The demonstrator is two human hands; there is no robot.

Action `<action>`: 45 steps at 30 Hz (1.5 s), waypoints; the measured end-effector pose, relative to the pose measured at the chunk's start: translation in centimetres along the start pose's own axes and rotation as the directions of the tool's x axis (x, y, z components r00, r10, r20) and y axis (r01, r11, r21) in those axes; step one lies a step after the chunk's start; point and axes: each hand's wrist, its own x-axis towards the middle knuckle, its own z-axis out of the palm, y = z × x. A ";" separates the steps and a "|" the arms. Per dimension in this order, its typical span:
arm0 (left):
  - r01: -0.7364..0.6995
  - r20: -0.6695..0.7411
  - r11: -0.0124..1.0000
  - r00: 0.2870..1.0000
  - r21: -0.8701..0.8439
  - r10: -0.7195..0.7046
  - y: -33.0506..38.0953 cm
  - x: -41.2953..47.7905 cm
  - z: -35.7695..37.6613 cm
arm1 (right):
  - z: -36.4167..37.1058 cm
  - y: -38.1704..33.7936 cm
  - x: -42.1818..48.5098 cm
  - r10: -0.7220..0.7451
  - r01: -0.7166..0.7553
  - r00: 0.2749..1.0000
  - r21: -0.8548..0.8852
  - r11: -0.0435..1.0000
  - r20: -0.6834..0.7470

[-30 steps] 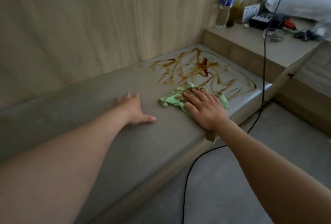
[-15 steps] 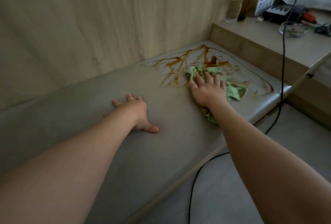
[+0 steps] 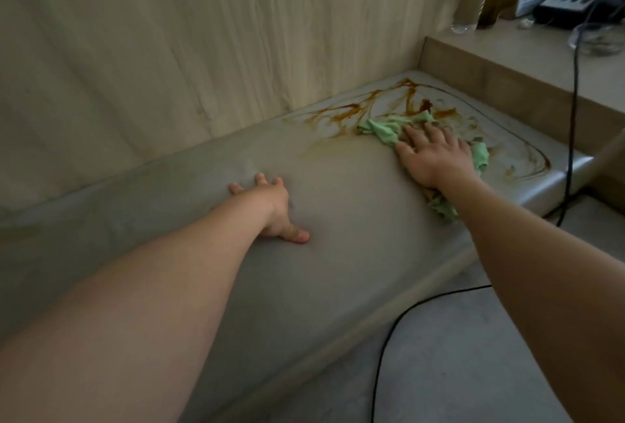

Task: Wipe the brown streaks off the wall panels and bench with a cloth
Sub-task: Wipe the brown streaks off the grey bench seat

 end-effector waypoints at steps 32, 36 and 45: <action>-0.297 0.371 0.843 0.920 0.448 0.127 15.7 2.9 -12.4 | -2.8 14.3 0.5 -0.018 0.018 1.000 0.015 1.000 -0.001; -0.250 0.357 0.836 0.931 0.489 0.070 16.8 2.8 -12.6 | -3.1 20.4 1.1 0.106 -0.101 0.994 0.107 0.989 -0.041; -0.082 0.346 0.896 0.935 0.436 -0.083 19.0 1.9 -13.5 | -3.1 17.8 6.5 -0.047 0.047 0.999 -0.008 0.999 0.007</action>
